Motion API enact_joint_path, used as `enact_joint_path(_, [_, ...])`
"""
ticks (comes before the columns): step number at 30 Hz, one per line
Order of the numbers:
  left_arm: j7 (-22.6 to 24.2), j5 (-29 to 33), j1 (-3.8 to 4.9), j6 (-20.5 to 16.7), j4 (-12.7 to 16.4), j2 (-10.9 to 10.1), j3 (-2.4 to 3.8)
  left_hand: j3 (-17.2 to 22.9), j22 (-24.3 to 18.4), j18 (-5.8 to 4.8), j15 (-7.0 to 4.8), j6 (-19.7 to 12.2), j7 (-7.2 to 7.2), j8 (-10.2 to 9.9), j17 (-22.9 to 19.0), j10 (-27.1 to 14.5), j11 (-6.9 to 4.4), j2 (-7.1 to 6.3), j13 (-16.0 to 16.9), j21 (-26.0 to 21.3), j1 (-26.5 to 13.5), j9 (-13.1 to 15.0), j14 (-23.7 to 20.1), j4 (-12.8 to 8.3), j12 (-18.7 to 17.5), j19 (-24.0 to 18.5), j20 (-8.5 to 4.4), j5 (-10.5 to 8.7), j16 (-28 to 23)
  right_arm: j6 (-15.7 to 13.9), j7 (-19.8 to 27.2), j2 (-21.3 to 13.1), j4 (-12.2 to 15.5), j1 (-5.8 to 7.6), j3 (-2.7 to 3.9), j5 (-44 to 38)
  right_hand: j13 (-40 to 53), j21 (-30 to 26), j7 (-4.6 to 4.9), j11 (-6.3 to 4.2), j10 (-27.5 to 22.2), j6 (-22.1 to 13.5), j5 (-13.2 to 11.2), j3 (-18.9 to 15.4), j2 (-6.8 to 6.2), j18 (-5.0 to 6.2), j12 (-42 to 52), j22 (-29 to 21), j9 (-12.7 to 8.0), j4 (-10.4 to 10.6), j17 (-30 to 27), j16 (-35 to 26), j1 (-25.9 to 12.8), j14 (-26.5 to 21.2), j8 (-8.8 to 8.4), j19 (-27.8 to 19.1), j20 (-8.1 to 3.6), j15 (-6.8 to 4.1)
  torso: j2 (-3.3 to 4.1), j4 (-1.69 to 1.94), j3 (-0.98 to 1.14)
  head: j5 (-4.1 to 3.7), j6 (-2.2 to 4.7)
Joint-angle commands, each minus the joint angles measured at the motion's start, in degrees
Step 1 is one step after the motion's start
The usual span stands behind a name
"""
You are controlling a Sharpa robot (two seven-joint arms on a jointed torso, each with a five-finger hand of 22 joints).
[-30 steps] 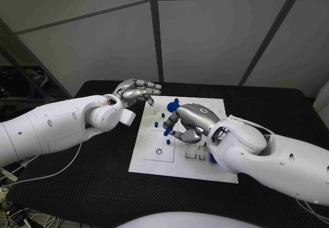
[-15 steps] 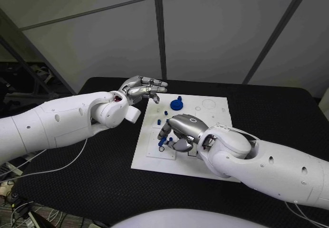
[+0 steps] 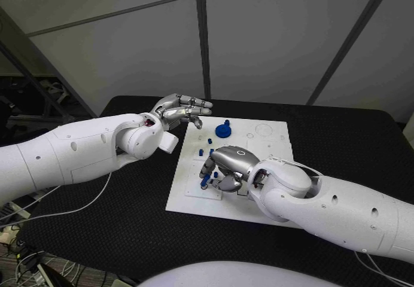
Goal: Assemble the parts on the task board
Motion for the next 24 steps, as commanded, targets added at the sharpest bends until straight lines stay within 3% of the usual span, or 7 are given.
enact_joint_path(1, [0.66,0.38,0.08,0.71,0.0,0.07,0.04,-0.05,-0.03,-0.65,0.32,-0.02,0.16,-0.33,-0.07,-0.31,0.27,0.15,0.08,-0.38,0.04,-0.05,-0.08,-0.21,-0.38,-0.48,-0.11,-0.08,-0.33,1.34,0.82,0.21,-0.17,0.06,-0.02,-0.6,0.1,0.13,0.34,-0.93,1.11,-0.01,0.19,-0.04,0.36,-0.7,-0.1,-0.06,0.09,-0.3,0.06,0.31,-0.3,1.85,-0.18,0.18,0.1,0.01,0.0,-0.02,-0.01,0.08,-0.08])
enact_joint_path(18, [0.45,0.38,0.08,0.68,0.04,-0.1,0.04,-0.05,-0.03,-0.65,0.32,-0.02,0.16,-0.33,-0.07,-0.31,0.27,0.15,0.08,-0.38,0.04,-0.05,-0.08,-0.21,-0.38,-0.48,-0.11,-0.08,-0.33,3.86,-0.87,0.61,-0.77,0.05,-0.28,-3.04,0.11,-0.02,0.34,-0.92,1.11,0.0,0.19,-0.01,0.4,-0.65,-0.15,-0.25,0.1,-0.33,-0.02,0.27,-0.32,1.83,-0.2,0.06,0.11,0.02,-0.01,-0.03,-0.02,0.15,-0.42])
enact_joint_path(24, [0.42,0.38,0.08,0.68,0.06,-0.1,0.04,-0.05,-0.03,-0.65,0.32,-0.02,0.16,-0.33,-0.07,-0.31,0.27,0.15,0.08,-0.38,0.04,-0.05,-0.08,-0.21,-0.38,-0.48,-0.11,-0.08,-0.33,4.0,-1.54,0.96,-0.81,0.05,-1.2,-4.32,0.11,-0.11,0.35,-0.91,1.08,-0.01,0.18,-0.01,0.39,-0.62,-0.2,-0.37,0.1,-0.35,-0.1,0.23,-0.34,1.81,-0.22,-0.01,0.12,0.03,-0.02,-0.03,-0.04,0.14,-0.44])
